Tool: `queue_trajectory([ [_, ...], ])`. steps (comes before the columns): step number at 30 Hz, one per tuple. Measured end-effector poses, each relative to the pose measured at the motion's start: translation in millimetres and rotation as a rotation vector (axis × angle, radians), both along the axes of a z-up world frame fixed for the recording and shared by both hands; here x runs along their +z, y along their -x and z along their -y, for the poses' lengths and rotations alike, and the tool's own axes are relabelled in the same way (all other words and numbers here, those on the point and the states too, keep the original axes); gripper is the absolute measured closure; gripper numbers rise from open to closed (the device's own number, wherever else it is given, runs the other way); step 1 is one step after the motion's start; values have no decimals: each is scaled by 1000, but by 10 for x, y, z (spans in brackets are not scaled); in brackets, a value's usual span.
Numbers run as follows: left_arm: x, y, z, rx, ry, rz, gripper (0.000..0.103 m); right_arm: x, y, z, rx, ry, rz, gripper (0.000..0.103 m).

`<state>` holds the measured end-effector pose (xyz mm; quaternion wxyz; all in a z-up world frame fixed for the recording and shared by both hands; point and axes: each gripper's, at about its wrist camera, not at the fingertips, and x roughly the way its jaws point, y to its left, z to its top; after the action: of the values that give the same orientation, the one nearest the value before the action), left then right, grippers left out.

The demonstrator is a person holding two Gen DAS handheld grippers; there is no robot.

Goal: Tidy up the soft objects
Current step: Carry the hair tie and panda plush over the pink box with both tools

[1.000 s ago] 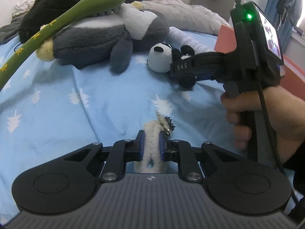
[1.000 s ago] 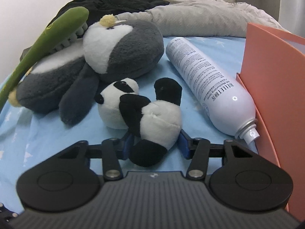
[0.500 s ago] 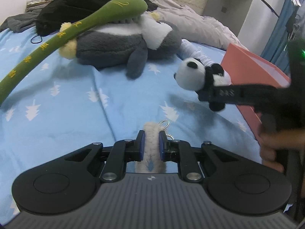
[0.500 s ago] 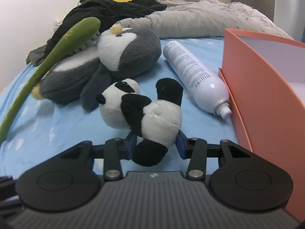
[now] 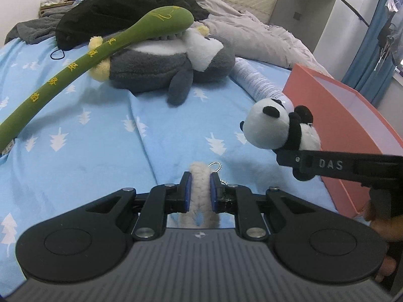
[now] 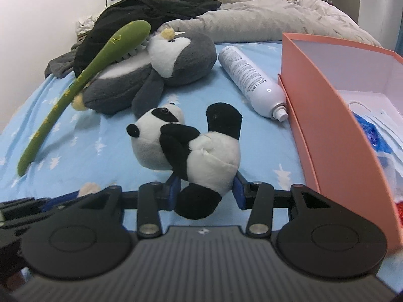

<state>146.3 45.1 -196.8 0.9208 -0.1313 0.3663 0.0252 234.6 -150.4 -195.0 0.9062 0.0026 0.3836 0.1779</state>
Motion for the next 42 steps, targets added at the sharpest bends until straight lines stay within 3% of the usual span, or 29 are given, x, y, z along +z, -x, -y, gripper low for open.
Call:
queue_trajectory([
  [19, 306, 276, 42, 28, -6, 5, 85, 247, 539, 182, 25, 16, -7, 56],
  [31, 919, 101, 212, -40, -20, 96, 85, 726, 524, 386, -19, -27, 90, 56],
  [42, 1510, -252, 631, -128, 26, 210, 85, 1310, 338, 761, -69, -4, 210, 56],
])
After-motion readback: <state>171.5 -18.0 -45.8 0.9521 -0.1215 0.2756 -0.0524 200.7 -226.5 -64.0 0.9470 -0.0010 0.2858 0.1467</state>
